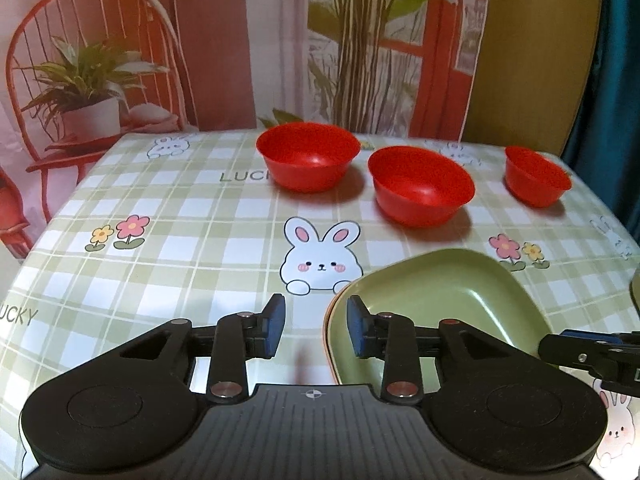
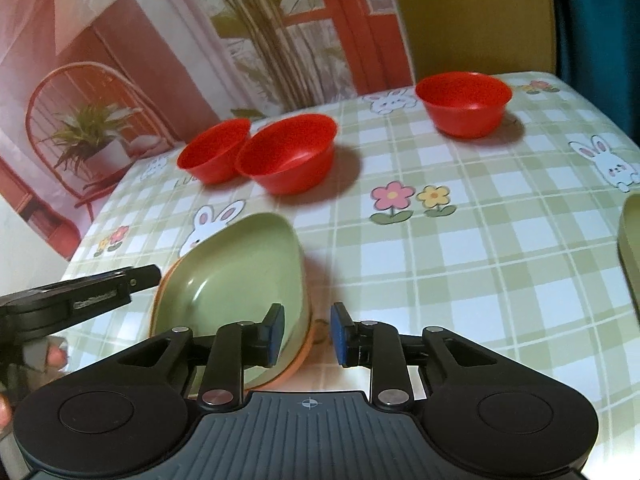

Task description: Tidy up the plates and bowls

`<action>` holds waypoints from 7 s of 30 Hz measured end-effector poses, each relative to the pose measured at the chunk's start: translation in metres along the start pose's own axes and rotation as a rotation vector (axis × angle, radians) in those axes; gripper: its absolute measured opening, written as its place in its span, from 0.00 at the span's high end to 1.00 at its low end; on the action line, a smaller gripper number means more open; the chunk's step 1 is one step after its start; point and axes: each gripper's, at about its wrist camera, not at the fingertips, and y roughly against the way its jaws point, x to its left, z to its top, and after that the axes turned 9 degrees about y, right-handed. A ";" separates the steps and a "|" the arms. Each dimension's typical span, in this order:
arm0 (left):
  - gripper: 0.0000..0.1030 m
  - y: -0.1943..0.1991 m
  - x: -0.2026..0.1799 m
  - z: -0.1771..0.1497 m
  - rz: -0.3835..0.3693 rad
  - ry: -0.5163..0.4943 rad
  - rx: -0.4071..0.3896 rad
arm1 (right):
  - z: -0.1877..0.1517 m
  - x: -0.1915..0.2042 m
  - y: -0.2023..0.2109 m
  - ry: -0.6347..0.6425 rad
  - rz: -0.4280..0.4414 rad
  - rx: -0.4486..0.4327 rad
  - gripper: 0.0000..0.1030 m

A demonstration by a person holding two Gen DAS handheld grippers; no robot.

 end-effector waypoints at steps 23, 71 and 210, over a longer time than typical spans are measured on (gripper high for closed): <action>0.66 -0.009 0.008 -0.009 -0.002 0.029 0.042 | -0.019 -0.014 -0.018 -0.091 0.053 -0.014 0.77; 0.52 -0.014 -0.254 -0.013 -0.432 -0.066 0.072 | -0.008 -0.240 0.108 -0.015 -0.470 -0.259 0.76; 0.84 0.019 0.003 -0.025 -0.161 0.075 0.107 | 0.009 0.035 -0.003 0.239 -0.084 -0.103 0.90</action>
